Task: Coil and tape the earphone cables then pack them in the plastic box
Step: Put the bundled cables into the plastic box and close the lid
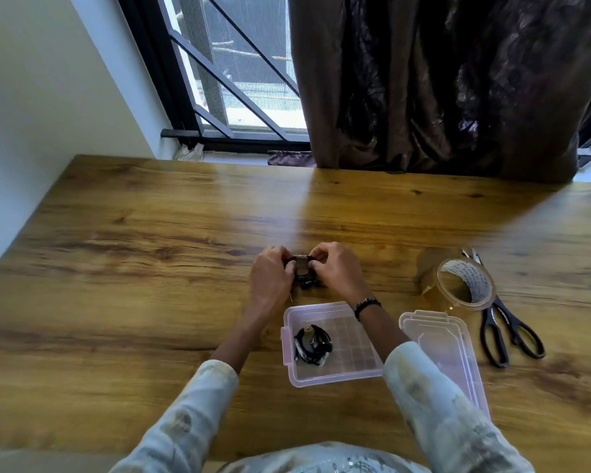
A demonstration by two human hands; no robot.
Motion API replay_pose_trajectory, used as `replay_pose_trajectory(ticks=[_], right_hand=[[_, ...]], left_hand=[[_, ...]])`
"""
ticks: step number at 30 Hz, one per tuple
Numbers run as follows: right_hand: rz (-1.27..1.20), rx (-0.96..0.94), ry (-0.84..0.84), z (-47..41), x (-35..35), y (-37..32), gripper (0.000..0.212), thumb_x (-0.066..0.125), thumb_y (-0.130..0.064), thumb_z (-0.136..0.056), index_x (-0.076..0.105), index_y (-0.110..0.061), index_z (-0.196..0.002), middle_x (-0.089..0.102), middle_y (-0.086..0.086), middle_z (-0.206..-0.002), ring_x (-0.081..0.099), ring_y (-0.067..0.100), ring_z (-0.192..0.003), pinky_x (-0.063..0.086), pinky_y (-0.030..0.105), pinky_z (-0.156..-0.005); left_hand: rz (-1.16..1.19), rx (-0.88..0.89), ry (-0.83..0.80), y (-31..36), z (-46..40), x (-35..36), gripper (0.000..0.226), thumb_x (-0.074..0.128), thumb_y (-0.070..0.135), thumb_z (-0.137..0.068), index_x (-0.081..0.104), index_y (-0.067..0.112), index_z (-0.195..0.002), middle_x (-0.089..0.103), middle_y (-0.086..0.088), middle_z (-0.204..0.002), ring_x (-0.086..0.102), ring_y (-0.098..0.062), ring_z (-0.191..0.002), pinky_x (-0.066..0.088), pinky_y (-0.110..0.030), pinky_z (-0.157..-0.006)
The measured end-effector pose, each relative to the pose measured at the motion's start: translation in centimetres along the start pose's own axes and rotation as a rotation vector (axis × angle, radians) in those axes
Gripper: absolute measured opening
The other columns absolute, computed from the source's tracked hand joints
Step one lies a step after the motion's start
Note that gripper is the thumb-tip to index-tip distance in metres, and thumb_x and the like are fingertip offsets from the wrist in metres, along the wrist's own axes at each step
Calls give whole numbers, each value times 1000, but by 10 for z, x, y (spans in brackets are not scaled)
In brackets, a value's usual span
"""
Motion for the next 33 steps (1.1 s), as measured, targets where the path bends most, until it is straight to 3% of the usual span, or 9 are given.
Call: replay_pose_trajectory(ticks=[2, 3, 7, 12, 19, 24, 29, 33], right_hand=[[-23, -16, -1, 2, -4, -1, 15, 66, -15, -89, 71, -14, -103, 72, 2, -99, 59, 8, -80, 41, 9, -57], [-44, -21, -1, 3, -8, -2, 15, 66, -15, -89, 71, -14, -103, 72, 2, -98, 61, 8, -80, 45, 11, -59], [-137, -44, -9, 13, -28, -6, 14, 68, -14, -88, 71, -13, -101, 73, 4, -94, 68, 15, -85, 59, 30, -75], [-226, -107, 58, 37, -69, -16, 16, 70, -13, -86, 70, -13, -102, 72, 2, -89, 66, 7, -76, 54, 13, -63], [-316, -101, 31, 89, -103, -1, 13, 76, -15, -81, 69, -21, -91, 73, -9, -78, 68, -6, -69, 54, 11, -61], [-254, -6, 1, 120, -89, 27, 11, 78, -12, -79, 70, -19, -83, 73, -7, -72, 69, 3, -66, 59, 23, -61], [-21, -75, 16, 131, -70, 29, 7, 72, -21, -85, 69, -22, -92, 70, -9, -80, 66, 3, -72, 57, 23, -64], [259, -132, 62, 127, -64, 26, 17, 66, -34, -88, 65, -26, -102, 61, -5, -92, 49, 9, -84, 36, 20, -74]], left_hand=[[-1, 13, 15, 5, 1, -5, 14, 65, 15, -88, 70, 7, -98, 71, -9, -93, 65, -19, -83, 56, -35, -75], [12, 16, 18, 7, 1, -8, 15, 66, 16, -88, 71, 7, -99, 72, -9, -93, 66, -19, -82, 57, -36, -74], [108, 33, 20, 17, 5, -21, 18, 71, 15, -85, 72, 5, -99, 74, -10, -91, 69, -18, -79, 58, -35, -74], [307, 43, -11, 43, 17, -39, 13, 73, 12, -82, 73, 4, -93, 74, -11, -82, 70, -19, -70, 60, -36, -69], [533, -70, -180, 57, 66, -32, 10, 74, 10, -83, 72, 5, -90, 73, -10, -78, 72, -17, -69, 60, -28, -64], [424, -89, -269, 51, 102, -4, 9, 74, 16, -83, 72, 9, -89, 72, -4, -76, 70, -9, -66, 60, -28, -61], [227, -82, -237, 42, 107, 11, 12, 73, 19, -84, 73, 10, -93, 72, -3, -81, 69, -9, -67, 60, -27, -62], [113, -61, -226, 44, 104, 14, 12, 72, 21, -85, 73, 11, -92, 73, -5, -82, 70, -11, -65, 60, -31, -63]])
Point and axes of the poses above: each hand's wrist, its own z-axis away from the middle knuckle, its own x-axis out of the palm, y = z × x, the point moved 7 cm from there along -z, towards the middle knuckle
